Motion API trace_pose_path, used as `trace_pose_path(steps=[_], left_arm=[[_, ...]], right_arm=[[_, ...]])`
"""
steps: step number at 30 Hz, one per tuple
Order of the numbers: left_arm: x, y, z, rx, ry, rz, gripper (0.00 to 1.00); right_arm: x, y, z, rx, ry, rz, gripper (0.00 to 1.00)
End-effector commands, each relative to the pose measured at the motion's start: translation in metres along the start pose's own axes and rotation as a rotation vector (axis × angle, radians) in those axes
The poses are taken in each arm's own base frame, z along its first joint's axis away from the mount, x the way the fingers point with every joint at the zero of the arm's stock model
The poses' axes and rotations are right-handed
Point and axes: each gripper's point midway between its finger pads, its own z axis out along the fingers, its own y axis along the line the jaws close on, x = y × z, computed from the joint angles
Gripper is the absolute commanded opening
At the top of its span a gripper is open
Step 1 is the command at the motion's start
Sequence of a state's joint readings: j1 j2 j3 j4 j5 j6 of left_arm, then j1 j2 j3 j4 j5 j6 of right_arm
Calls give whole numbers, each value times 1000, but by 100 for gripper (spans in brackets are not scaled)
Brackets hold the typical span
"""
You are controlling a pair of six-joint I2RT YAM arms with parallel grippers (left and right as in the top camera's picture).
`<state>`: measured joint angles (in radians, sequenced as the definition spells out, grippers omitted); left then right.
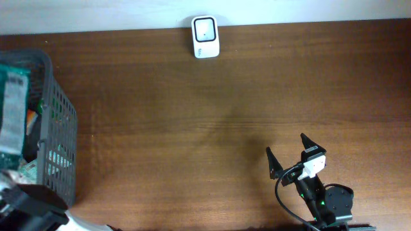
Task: Scan the item barcode
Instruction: 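Lift the green packet out and lay it on the table center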
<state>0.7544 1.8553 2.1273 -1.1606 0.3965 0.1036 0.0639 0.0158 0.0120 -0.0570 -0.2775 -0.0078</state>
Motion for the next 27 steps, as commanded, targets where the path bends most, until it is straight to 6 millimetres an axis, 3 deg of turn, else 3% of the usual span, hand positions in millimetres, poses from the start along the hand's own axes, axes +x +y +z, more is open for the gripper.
trace_pose_path(steps=[1,3,5,9,12,14,17,18,27], left_arm=[[-34,-89,-68,115,-176,78,0],[-33,-144,-90,199,-219,150,0],[-24,-184,-98,270,-220,212,0],[5,-249,-91,396,-147,309,0],[46,-290,-70,464,-3,336,0],[84,-316,-48,482,117,353,0],[130,-343,-18,463,223,398,0],[160,-360,-1,454,267,436,0],[281,-430,71,529,364,389,0]], right_arm=[[1,-1,-1,6,6,-1,98],[1,-1,-1,6,6,-1,98],[1,-1,-1,6,6,-1,99],[1,-1,-1,6,6,-1,98],[1,-1,-1,6,6,-1,98],[1,-1,-1,6,6,-1,98],[1,-1,-1,6,6,-1,98],[1,-1,-1,6,6,-1,98],[1,-1,-1,6,6,-1,99]])
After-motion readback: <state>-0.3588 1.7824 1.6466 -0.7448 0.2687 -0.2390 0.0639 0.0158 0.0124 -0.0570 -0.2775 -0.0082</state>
